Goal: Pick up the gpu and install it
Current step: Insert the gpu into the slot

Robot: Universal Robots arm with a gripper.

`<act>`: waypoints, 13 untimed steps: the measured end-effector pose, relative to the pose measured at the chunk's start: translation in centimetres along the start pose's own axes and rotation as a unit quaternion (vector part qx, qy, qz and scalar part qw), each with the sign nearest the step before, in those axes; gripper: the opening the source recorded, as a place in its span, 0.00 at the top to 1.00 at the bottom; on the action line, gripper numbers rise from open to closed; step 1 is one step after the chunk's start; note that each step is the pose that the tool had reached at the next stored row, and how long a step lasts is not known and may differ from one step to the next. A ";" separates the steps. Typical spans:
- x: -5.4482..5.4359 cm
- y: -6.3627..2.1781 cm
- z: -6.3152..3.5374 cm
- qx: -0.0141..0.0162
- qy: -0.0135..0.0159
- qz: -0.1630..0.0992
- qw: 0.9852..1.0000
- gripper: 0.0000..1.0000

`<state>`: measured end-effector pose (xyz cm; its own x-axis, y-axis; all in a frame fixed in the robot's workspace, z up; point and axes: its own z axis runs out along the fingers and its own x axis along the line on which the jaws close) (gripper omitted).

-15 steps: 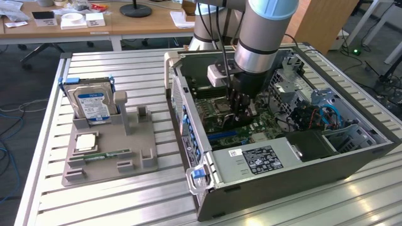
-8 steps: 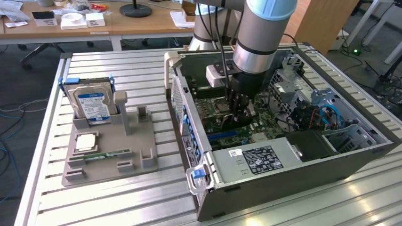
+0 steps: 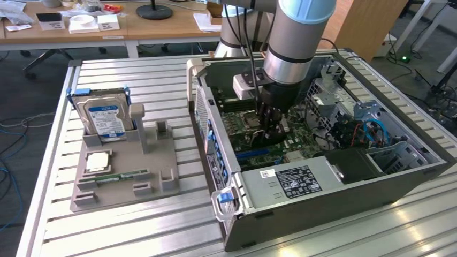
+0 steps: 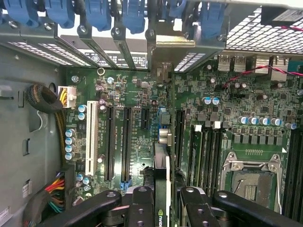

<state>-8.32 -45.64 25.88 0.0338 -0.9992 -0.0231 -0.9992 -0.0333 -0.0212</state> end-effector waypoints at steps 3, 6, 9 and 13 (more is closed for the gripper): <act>0.0 0.05 0.04 0.000 0.000 0.000 1.000 0.74; -0.1 0.13 0.05 0.000 0.000 0.000 1.000 0.74; -0.2 0.23 0.06 0.000 0.000 0.000 1.000 0.74; -0.2 0.29 0.14 0.000 0.000 0.000 1.000 0.74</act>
<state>-8.61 -45.47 25.74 0.0338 -0.9992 -0.0232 -0.9992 -0.0333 -0.0213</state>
